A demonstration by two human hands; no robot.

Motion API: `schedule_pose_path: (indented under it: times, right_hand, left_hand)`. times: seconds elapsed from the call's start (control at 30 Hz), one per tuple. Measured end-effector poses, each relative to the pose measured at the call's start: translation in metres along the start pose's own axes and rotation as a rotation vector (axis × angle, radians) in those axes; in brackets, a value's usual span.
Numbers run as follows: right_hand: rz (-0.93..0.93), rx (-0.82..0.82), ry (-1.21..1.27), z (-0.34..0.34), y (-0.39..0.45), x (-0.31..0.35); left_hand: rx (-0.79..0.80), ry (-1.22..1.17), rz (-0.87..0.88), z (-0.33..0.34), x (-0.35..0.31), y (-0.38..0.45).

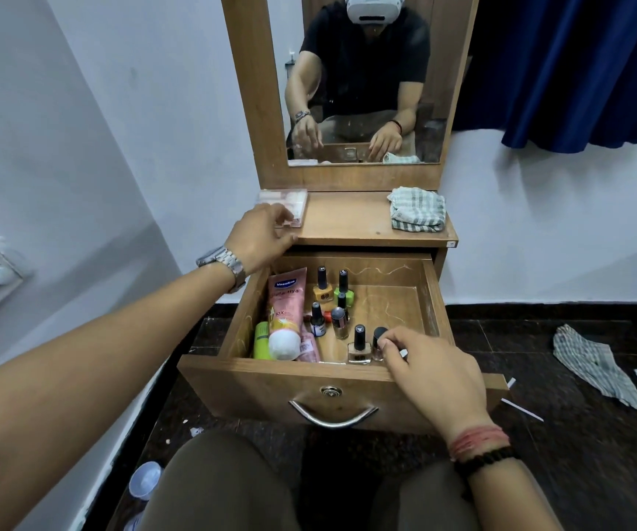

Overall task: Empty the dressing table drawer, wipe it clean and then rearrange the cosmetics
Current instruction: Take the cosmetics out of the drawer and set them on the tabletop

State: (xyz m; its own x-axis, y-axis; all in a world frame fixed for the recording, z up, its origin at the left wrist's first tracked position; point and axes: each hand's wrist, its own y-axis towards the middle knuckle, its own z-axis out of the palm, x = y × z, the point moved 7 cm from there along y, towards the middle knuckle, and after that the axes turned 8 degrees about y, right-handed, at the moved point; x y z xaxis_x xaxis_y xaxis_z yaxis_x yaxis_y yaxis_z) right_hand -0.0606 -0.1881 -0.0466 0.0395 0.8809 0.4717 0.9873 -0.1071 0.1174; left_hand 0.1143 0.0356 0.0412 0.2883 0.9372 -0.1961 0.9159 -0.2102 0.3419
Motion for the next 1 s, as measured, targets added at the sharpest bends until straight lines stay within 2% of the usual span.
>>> schedule_pose_path:
  times: [0.17,0.27,0.53,1.0]
  right_hand:
    - [-0.013,-0.015,0.005,0.0,0.001,0.0]
    - [-0.008,-0.015,0.012,0.0,0.0,0.0]
    - [-0.014,-0.019,0.007,-0.003,-0.001,0.002]
    - [-0.025,-0.031,0.018,-0.006,-0.001,0.005]
  left_hand:
    - [0.332,0.208,-0.088,0.034,-0.008,-0.041]
    - [0.426,0.267,-0.1,0.05,-0.009,-0.06]
    - [0.414,0.395,-0.16,0.064,-0.011,-0.076]
    - [0.371,0.118,-0.311,0.049,0.0,-0.081]
